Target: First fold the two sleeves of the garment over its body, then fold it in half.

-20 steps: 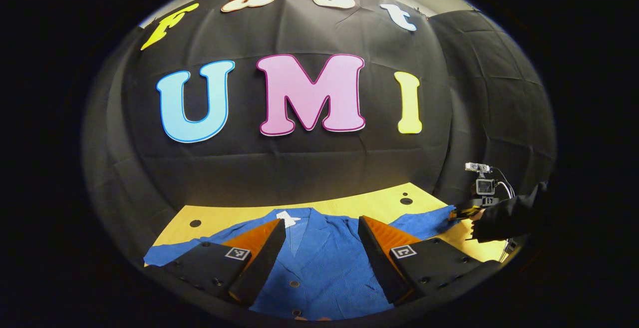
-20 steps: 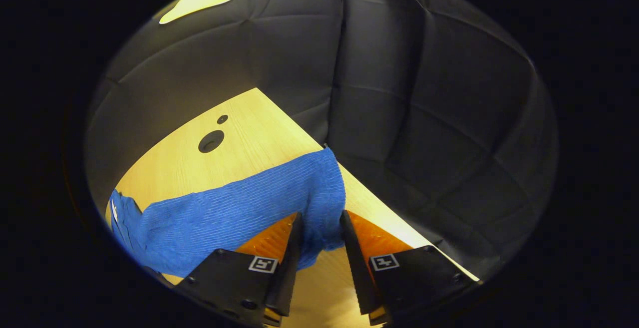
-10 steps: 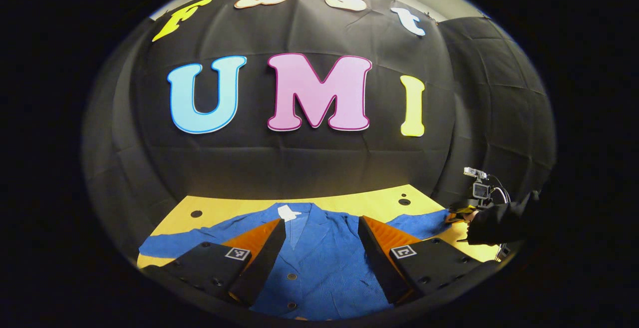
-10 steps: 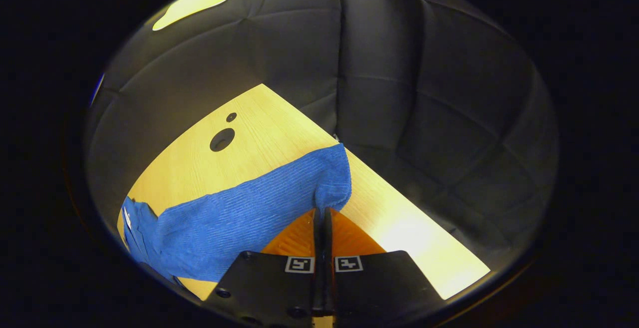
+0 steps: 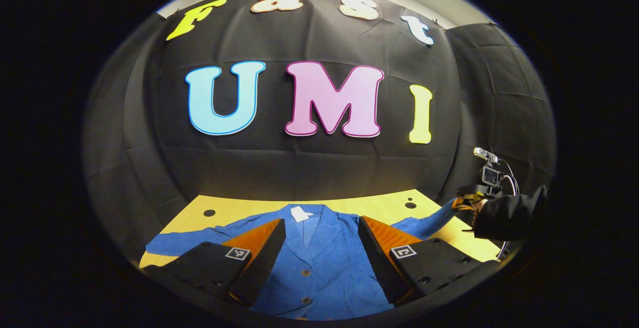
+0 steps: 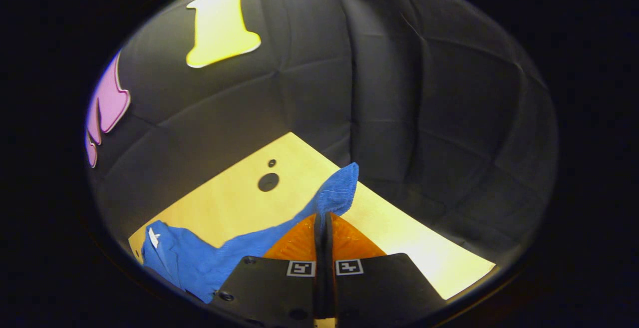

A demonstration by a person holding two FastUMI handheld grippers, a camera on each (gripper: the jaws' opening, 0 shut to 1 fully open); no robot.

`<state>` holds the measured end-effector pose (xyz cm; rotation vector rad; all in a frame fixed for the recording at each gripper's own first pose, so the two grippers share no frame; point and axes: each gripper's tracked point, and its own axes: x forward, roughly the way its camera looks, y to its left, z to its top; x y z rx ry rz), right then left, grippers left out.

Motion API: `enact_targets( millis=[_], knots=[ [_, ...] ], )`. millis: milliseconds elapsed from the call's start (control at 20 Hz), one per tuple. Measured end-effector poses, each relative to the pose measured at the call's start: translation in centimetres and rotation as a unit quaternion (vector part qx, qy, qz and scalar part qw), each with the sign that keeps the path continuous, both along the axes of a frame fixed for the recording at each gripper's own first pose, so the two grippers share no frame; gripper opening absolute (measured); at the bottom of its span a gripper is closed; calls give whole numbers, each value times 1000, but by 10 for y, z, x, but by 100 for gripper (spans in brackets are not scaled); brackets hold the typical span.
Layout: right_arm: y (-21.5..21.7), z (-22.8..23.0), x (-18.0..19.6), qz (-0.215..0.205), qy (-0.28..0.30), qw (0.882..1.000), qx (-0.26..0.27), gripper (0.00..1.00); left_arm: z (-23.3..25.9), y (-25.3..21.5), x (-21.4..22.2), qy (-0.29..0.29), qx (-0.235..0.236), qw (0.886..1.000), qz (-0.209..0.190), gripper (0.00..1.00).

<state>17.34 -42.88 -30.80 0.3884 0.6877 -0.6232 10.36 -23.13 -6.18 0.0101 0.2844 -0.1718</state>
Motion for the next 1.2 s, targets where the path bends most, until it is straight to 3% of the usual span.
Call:
enact_targets(
  millis=[200,450,800,1200],
  knots=[
    [72,40,19,60,-32,997,-26,1,5,24,-18,-8,-5,1000,-4,84],
    [155,70,43,99,-66,993,-24,0,10,70,-47,-16,-7,1000,9,84],
    [275,71,61,160,-75,984,3,0,-4,141,-80,1,-16,998,53,84],
    [423,55,92,225,-78,969,68,1,-31,206,-105,17,-35,991,125,84]
  ],
)
